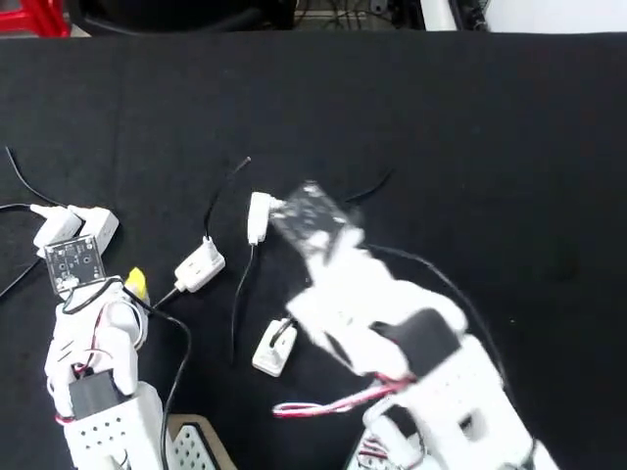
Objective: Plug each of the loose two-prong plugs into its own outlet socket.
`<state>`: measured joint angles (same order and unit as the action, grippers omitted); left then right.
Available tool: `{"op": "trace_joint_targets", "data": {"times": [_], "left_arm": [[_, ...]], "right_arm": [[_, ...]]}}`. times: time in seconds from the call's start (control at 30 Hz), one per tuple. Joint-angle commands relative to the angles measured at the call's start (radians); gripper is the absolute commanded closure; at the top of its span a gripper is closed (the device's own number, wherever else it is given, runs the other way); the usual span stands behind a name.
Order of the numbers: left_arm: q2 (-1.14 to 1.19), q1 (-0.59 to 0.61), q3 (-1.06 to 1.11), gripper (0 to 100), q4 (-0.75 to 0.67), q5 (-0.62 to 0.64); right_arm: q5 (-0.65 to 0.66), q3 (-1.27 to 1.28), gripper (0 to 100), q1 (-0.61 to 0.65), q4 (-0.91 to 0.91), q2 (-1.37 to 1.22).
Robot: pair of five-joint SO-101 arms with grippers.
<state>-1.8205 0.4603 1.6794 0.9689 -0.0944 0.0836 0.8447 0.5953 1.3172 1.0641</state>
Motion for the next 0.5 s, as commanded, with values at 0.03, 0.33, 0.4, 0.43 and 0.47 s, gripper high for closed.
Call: {"op": "trace_joint_targets", "data": {"times": [0.03,0.33,0.4,0.43,0.47], "left_arm": [[0.002,-0.016,0.021,85,-0.014,-0.008],[0.005,-0.039,0.021,86,-0.006,-0.006],[0.003,-0.073,0.021,86,0.051,-0.006],[0.002,-0.094,0.021,86,0.075,-0.006],[0.002,-0.104,0.021,86,0.091,-0.006]], "right_arm": [[0.061,0.194,97.8,-0.226,-0.086,0.266],[0.061,0.717,97.7,-0.292,-0.327,0.768],[0.061,0.794,97.7,-0.288,-0.331,0.852],[0.061,0.814,97.7,-0.288,-0.331,0.842],[0.061,0.828,97.7,-0.292,-0.331,0.823]]}}
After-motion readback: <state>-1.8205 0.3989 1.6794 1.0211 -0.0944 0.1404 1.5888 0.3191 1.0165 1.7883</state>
